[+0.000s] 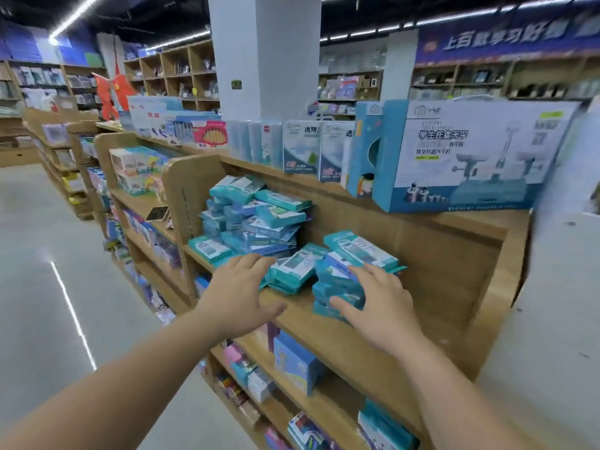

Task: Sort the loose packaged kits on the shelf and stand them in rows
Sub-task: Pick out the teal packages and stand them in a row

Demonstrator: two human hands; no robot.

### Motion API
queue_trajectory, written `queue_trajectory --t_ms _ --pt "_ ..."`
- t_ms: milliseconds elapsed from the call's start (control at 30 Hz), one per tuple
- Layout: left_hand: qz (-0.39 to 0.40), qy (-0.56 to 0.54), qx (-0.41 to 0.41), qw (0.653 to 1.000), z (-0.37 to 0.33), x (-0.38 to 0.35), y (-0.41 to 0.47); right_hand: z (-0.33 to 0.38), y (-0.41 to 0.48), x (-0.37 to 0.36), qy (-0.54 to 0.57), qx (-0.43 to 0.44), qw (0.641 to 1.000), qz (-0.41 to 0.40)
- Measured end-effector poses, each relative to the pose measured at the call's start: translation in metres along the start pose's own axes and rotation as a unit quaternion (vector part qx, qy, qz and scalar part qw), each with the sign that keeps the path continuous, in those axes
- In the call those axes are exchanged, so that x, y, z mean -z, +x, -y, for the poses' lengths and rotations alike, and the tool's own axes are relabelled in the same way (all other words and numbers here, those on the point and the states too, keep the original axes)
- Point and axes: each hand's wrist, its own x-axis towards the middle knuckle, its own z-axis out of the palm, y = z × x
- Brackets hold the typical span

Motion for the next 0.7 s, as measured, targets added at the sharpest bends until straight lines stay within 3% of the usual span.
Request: queue_trajectory --t_ms 433,700 --pt "0.041 -0.128 -0.156 0.979 -0.027 -0.072 0.197 -0.047 0.073 -0.046 0.071 -0.172 0.976 -0.115" --pt "0.123 -0.159 -0.295 0.934 -0.024 -0.115 0.284 -0.049 0.092 -0.064 0.255 -0.277 0.908 -0.185"
